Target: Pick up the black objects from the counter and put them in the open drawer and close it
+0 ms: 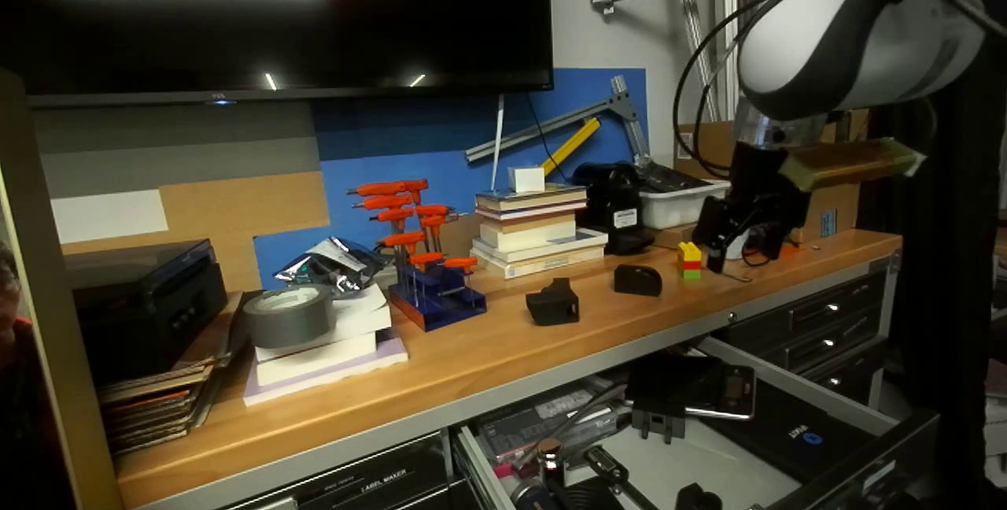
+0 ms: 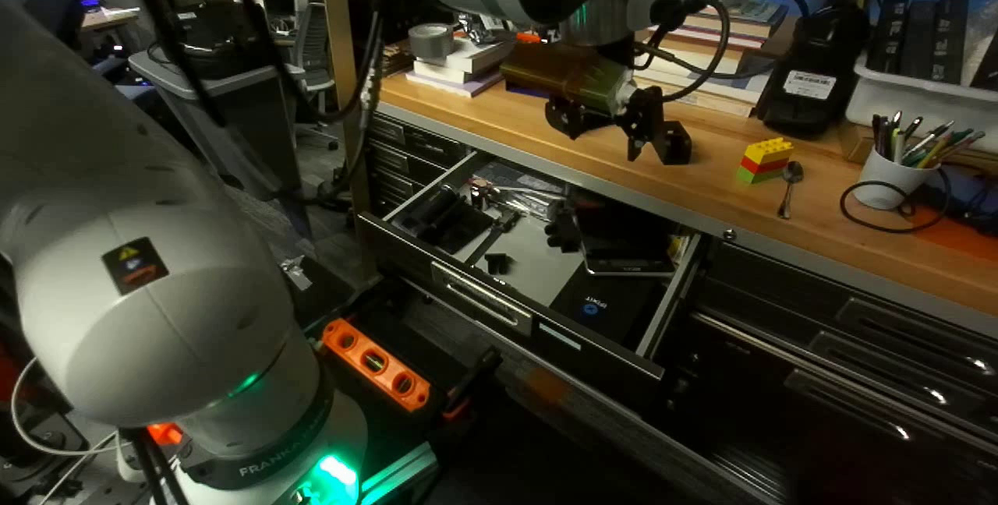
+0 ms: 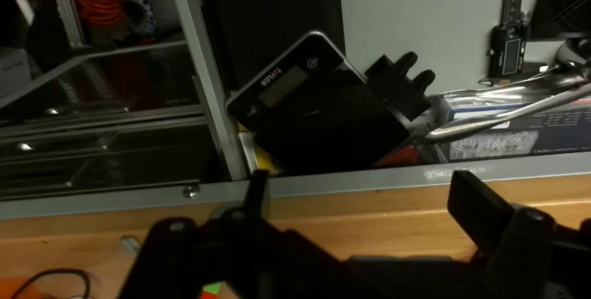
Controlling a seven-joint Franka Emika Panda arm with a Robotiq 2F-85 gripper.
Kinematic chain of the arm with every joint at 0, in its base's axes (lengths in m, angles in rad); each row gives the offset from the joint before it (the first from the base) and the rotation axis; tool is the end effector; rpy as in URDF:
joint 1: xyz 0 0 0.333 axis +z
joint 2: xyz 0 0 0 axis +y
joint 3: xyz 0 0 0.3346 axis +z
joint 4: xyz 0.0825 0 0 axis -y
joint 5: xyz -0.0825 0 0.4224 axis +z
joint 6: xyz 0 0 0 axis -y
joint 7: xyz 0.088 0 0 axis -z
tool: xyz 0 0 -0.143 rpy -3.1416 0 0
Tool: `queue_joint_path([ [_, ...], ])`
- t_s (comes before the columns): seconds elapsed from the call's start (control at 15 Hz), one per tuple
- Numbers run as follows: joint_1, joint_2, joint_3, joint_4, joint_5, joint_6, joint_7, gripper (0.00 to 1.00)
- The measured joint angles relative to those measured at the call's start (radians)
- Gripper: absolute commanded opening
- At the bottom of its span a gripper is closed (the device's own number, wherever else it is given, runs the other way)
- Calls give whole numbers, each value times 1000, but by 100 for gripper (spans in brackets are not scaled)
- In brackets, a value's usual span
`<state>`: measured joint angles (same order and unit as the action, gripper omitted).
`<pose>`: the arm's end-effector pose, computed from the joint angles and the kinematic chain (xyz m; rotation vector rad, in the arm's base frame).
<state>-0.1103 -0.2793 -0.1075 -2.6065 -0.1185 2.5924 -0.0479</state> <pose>0.4626 -0.1003 0.3318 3.0349 -0.1166 0.3917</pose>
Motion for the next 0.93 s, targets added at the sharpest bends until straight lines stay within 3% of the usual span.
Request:
queue_joint_path([
  [0.2,50,187,-39,157,140,22,-200,100],
  [0.4,53,357,-35,335,275,6,-409,100],
  [0.93,-99,680,69,745,318,-116,-694,100],
])
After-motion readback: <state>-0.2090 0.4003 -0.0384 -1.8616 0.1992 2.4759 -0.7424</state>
